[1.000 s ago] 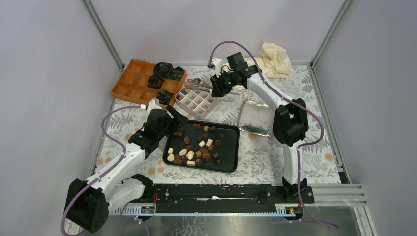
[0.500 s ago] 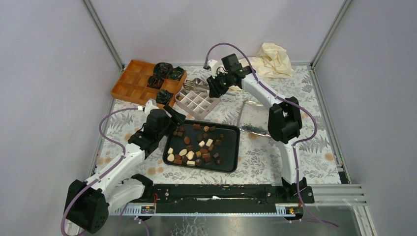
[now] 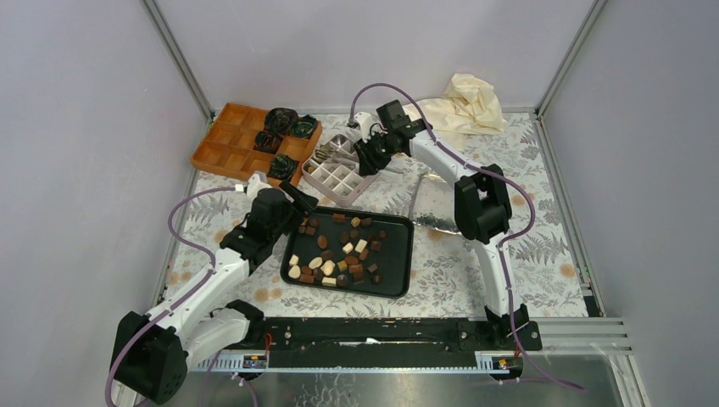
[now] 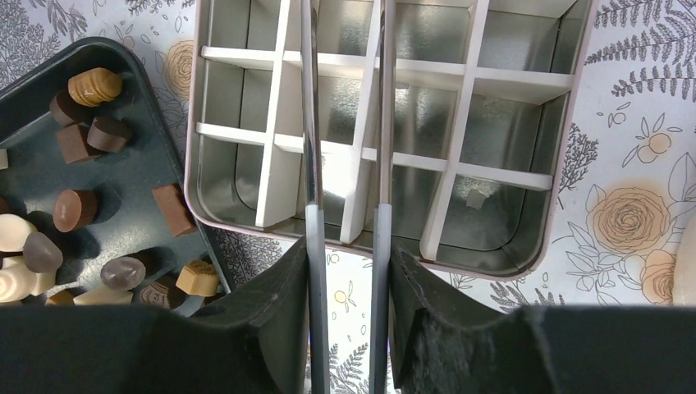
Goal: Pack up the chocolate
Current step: Place the fake chocolate in the packing box.
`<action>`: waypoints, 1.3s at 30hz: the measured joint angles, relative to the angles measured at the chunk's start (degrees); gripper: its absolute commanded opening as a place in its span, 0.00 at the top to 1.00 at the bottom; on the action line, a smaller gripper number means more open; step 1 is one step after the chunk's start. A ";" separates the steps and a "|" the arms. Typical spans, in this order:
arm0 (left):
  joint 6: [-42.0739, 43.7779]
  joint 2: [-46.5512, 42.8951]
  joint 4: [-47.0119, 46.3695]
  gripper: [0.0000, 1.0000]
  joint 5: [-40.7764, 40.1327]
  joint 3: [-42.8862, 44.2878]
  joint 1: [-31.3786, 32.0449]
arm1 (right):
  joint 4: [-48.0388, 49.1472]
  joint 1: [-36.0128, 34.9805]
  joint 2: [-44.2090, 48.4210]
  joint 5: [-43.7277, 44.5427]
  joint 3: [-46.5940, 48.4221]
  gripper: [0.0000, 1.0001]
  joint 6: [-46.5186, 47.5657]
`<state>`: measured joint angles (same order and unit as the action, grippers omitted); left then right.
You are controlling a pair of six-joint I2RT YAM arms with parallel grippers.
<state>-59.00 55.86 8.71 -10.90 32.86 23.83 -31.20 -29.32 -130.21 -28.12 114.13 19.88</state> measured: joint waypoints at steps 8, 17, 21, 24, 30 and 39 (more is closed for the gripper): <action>0.31 0.87 -0.02 0.25 0.39 0.00 -0.55 | -0.20 -0.52 -0.35 0.11 0.90 0.60 0.00; 0.61 0.87 -0.11 0.25 1.57 -0.02 -0.81 | -0.22 -0.66 -0.35 0.04 0.92 0.55 -0.20; 0.66 0.87 -0.50 0.25 2.19 0.00 -0.92 | -0.22 -0.66 -0.35 0.04 0.92 0.55 -0.24; 0.68 0.87 -1.01 0.25 2.73 0.00 -1.03 | -0.24 -0.66 -0.35 0.04 1.01 0.56 -0.28; 1.20 0.00 -1.49 0.25 3.48 -0.02 -1.07 | -0.28 -0.66 -0.07 -0.44 1.20 0.57 -1.05; 2.80 -4.46 -4.42 0.25 5.90 -0.26 -1.14 | -1.33 0.24 7.65 -5.07 -0.96 0.59 -2.93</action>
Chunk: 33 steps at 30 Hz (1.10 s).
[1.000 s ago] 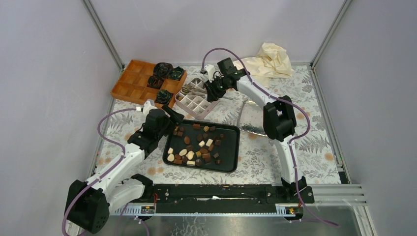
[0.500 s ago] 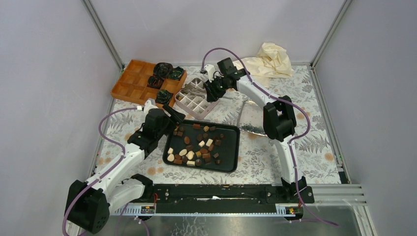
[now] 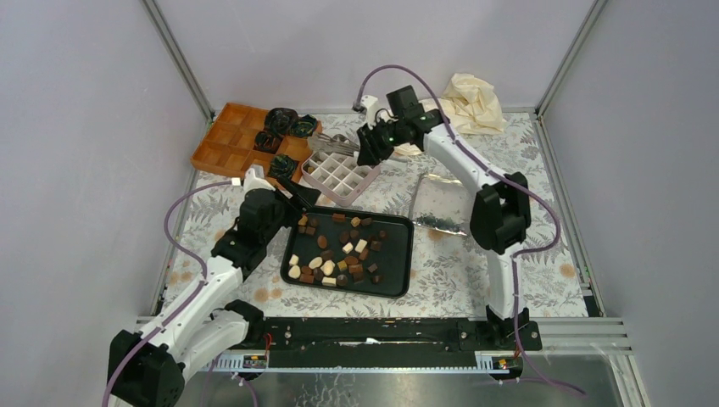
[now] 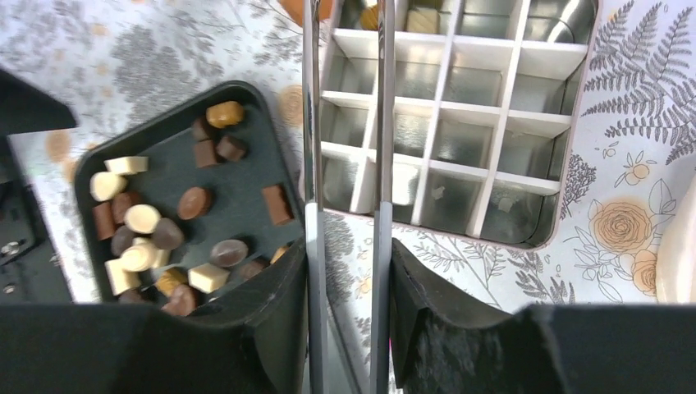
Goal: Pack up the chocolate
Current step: Place the fake chocolate in the packing box, then pick up the fake chocolate from the plate.
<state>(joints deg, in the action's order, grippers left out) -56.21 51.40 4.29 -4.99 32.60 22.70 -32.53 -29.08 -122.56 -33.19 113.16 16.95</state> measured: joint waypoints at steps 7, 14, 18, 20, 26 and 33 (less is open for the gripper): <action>0.72 -3.08 -5.20 0.25 4.72 -0.94 0.00 | 0.87 2.97 11.74 -7.26 -9.09 0.59 -0.13; 0.79 -3.76 -13.62 0.25 14.25 -0.94 0.00 | -0.48 7.76 24.74 -13.14 -25.14 0.59 4.48; 0.33 -3.37 -16.31 0.26 18.88 -0.94 0.33 | -3.30 10.21 33.11 -14.95 -35.01 0.59 9.18; 0.22 -3.15 -16.83 0.26 19.85 -0.94 1.68 | -4.92 11.61 37.44 -15.87 -39.85 0.59 11.21; 0.83 -3.04 -17.81 0.27 18.80 -1.99 12.59 | -9.53 17.88 50.71 -15.67 -52.85 0.60 15.87; -2.45 -5.86 -15.28 0.28 12.26 -7.45 21.94 | -16.52 19.67 59.23 -13.42 -59.10 0.60 21.35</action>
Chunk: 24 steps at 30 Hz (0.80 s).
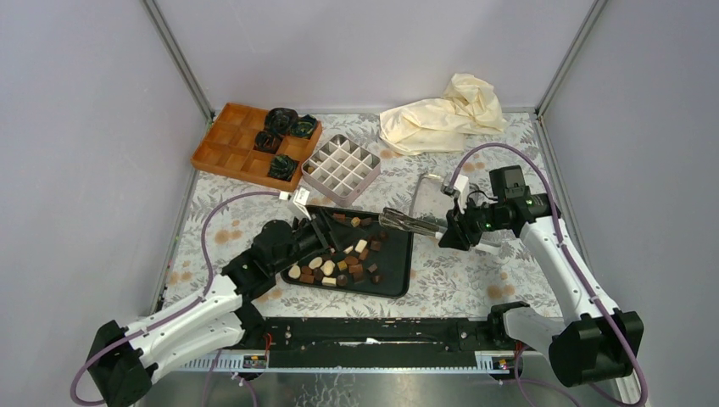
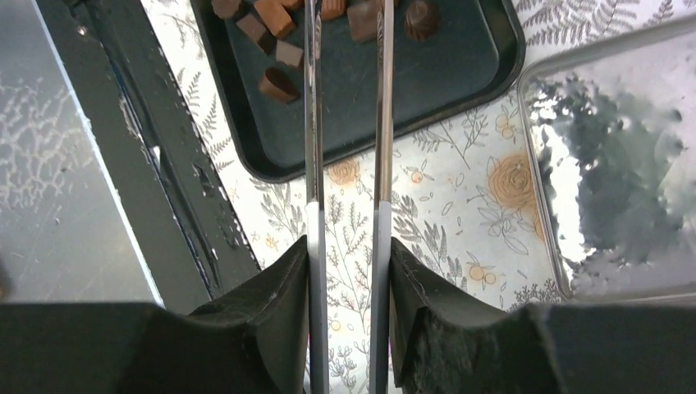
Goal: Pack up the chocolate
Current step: Pick up the fake chocolate from the plate.
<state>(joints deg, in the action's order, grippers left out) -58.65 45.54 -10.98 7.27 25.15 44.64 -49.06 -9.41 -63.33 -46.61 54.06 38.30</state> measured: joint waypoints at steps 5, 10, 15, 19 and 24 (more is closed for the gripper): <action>-3.58 -3.96 4.92 0.28 -3.72 -1.66 0.74 | -0.76 0.00 0.26 3.17 -2.12 0.59 2.91; -7.34 -6.95 7.21 0.28 -6.16 -5.35 1.20 | -1.11 -0.20 0.26 7.67 -4.37 0.59 6.05; -9.75 -7.28 8.50 0.28 -8.50 -7.19 1.73 | 0.11 -0.98 0.13 12.02 -5.92 0.59 6.88; -9.99 -7.23 8.76 0.28 -9.75 -7.08 1.84 | 2.32 -3.98 -1.51 14.64 -6.16 0.59 6.64; -9.09 -6.64 9.86 0.28 -10.95 -5.57 1.84 | 5.57 -8.13 -4.22 17.42 -6.16 0.59 5.22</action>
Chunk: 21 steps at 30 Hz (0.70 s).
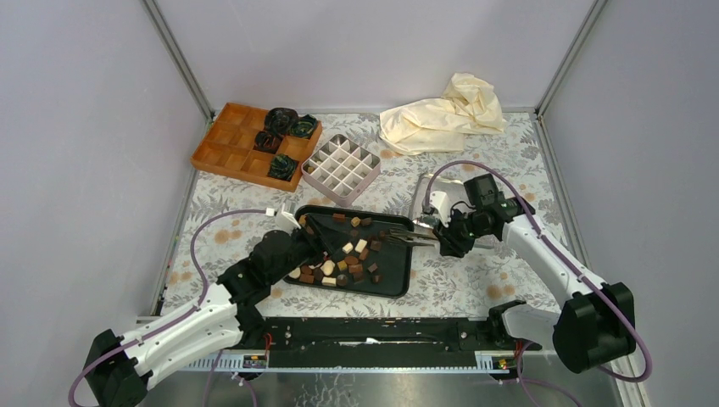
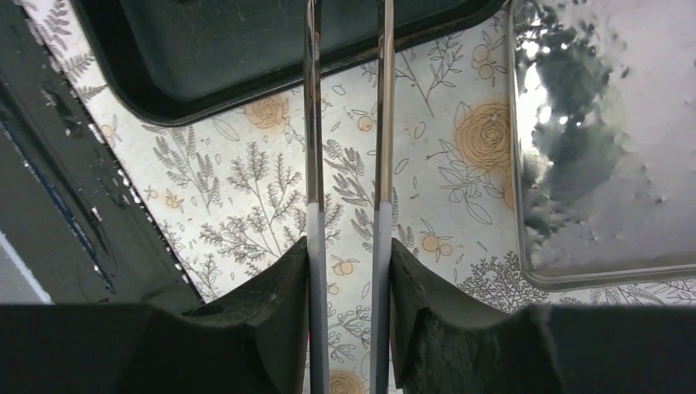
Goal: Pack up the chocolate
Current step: Pick up the fake chocolate from the plate.
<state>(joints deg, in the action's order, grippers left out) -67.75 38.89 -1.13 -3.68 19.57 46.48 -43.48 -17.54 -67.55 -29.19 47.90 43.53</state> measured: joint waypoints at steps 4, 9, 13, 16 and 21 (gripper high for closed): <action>0.57 0.00 -0.17 0.27 -0.94 0.09 0.00 | 1.57 -0.61 -1.46 2.01 0.00 0.59 -0.76; 2.10 0.04 -0.66 0.27 -2.93 0.11 0.00 | 3.48 -1.88 -3.10 3.28 0.02 0.58 -1.36; 3.61 0.44 -0.66 0.26 -4.42 0.37 0.00 | 3.98 -2.71 -4.72 3.43 0.15 0.58 -1.57; 4.44 0.42 -0.68 0.26 -5.31 0.55 0.00 | 4.04 -2.95 -5.70 3.74 0.92 0.57 -1.81; 5.25 0.42 -0.66 0.26 -6.12 0.72 0.00 | 4.74 -3.50 -6.91 3.91 1.79 0.56 -2.25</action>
<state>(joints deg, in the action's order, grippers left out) -62.50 39.31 -1.78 -9.80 20.29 46.48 -38.74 -21.04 -74.46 -25.28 49.69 41.28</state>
